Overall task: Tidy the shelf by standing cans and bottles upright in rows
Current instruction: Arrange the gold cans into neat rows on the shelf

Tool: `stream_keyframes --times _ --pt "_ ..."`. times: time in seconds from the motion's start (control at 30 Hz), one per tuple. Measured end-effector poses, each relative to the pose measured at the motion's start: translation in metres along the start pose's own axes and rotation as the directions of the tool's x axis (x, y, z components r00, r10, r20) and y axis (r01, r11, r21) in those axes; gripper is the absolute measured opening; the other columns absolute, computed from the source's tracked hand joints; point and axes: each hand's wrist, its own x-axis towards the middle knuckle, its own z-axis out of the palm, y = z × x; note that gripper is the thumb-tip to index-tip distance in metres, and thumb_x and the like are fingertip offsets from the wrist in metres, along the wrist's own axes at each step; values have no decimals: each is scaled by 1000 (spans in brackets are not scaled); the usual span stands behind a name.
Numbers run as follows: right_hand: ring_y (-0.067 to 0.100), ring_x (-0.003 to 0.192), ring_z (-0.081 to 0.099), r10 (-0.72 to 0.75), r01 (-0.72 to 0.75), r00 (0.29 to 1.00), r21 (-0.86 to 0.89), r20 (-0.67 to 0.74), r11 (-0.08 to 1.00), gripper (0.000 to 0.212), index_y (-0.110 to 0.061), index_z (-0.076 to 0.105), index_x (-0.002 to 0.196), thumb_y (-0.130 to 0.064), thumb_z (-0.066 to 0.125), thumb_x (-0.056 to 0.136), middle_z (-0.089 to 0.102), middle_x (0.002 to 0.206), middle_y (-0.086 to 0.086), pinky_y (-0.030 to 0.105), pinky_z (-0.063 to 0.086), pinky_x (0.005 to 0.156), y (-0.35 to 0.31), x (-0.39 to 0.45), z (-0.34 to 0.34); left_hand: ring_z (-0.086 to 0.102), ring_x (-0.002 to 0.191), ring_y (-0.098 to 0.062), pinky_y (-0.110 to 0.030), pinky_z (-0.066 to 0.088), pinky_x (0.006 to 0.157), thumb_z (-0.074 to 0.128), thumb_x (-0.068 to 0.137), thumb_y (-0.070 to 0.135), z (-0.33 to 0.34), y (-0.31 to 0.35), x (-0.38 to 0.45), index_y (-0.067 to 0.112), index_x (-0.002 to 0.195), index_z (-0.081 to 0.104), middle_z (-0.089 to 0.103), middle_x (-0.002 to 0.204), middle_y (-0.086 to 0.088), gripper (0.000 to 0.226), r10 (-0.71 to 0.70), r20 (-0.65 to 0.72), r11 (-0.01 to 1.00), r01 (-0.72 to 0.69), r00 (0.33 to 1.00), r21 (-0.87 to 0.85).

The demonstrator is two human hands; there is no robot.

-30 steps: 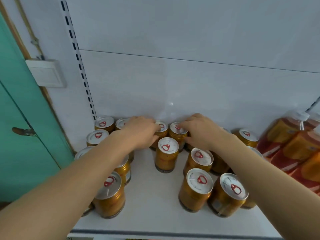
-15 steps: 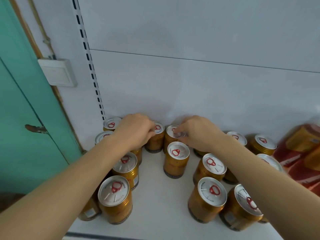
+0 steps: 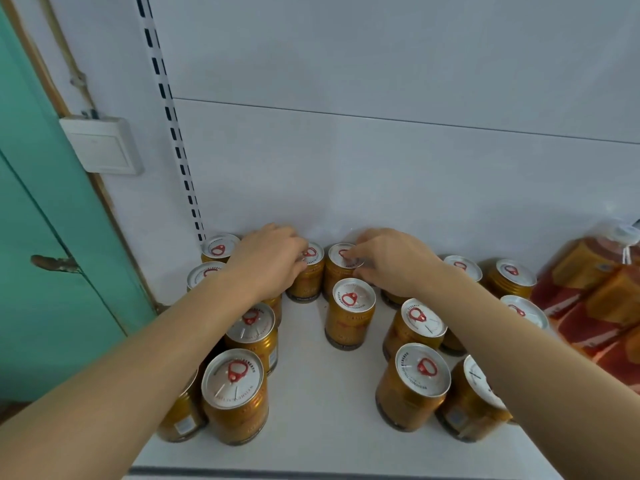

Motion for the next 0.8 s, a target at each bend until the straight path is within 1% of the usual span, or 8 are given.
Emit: stream_keyframes --times 0.1,0.2,0.3,0.4,0.47,0.6,0.73,0.8 --pt "20 122 59 40 -36 998 68 -58 997 38 -34 67 141 -40 58 105 64 137 -5 41 55 98 6 -22 -12 57 117 -22 -44 52 95 56 104 47 -8 12 -3 26 128 67 65 124 3 34 46 -39 998 -47 998 -31" --pt "16 106 60 80 -78 995 37 -61 996 37 -35 73 128 -53 51 104 70 113 -7 41 55 91 13 -54 -28 59 112 -19 -44 53 93 51 103 52 -20 37 -7 28 127 67 66 120 6 37 139 3 980 -137 990 -143" --pt "7 92 61 124 -122 987 -22 106 992 40 -36 76 115 -65 54 98 70 101 -13 35 56 86 18 -84 -45 58 112 -19 -39 51 91 49 101 55 -21 63 -11 30 119 69 65 118 6 37 301 76 942 -283 951 -181" --pt "3 96 62 180 -172 931 -52 317 984 47 -42 72 127 -72 60 94 72 115 -21 26 55 93 17 -99 -47 59 103 -22 -45 54 83 50 102 53 -10 73 -15 31 102 69 62 108 5 29 372 140 928 -365 918 -73" --pt "5 102 65 197 -203 914 -21 354 979 49 -42 70 135 -67 66 93 72 122 -19 27 55 97 15 -100 -43 59 101 -21 -46 55 81 52 103 48 -4 69 -16 30 104 73 63 106 7 27 371 104 928 -369 923 -42" --pt "7 97 66 177 -186 933 -4 314 983 48 -38 72 132 -65 65 94 74 110 -16 33 58 97 8 -92 -38 60 97 -19 -44 55 75 56 102 45 -4 61 -24 31 100 73 60 99 11 22 338 49 940 -335 940 -63" --pt "13 71 62 112 -127 967 53 231 990 43 -24 73 96 -62 53 97 66 76 -1 43 60 75 -16 -80 -22 60 92 -13 -39 55 75 61 100 42 -9 47 -34 33 99 71 59 98 13 14 274 70 960 -268 959 -82" --pt "15 76 61 88 -96 984 42 153 995 47 -22 75 103 -62 50 98 66 80 0 46 57 76 -29 -74 -12 59 88 -10 -36 54 73 63 98 41 -13 37 -38 33 94 70 60 96 13 11 236 88 968 -227 968 -102"
